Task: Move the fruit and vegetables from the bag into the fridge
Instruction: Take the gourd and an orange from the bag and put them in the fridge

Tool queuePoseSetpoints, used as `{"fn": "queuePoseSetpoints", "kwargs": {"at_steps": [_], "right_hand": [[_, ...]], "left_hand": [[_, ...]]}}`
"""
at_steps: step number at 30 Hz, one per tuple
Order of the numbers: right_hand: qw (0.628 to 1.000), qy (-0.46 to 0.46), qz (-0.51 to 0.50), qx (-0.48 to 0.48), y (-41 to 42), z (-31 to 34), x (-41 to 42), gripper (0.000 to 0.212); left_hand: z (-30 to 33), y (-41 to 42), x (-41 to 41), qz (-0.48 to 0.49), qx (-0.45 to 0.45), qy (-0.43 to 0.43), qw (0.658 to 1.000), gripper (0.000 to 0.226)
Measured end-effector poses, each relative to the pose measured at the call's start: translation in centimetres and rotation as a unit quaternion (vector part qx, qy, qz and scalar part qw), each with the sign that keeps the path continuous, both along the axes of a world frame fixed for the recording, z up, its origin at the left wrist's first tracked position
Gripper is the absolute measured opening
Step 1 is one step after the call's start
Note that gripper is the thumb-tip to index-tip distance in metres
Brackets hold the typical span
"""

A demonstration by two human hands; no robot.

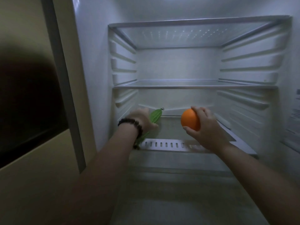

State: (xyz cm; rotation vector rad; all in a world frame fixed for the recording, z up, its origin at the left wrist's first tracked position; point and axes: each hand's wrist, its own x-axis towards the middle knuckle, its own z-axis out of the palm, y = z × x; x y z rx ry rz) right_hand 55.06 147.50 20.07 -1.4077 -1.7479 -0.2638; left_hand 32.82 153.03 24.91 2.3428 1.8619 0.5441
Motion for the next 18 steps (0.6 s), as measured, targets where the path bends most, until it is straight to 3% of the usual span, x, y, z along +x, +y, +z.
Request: {"fn": "queuePoseSetpoints", "kwargs": {"at_steps": [5,10,18], "right_hand": [[1.000,0.001,0.029,-0.007,-0.1,0.4,-0.8,0.073],[0.999,0.008,0.039,-0.010,0.0,0.5,-1.4,0.073],[0.998,-0.010,0.052,-0.016,-0.1,0.2,-1.2,0.074]], "left_hand": [[-4.4,-3.6,-2.1,-0.006,0.060,0.028,0.998,0.066],[-7.1,-3.2,-2.5,0.022,0.180,-0.046,0.982,0.041],[-7.5,-0.9,-1.9,0.063,0.201,-0.031,0.977,0.028]]}}
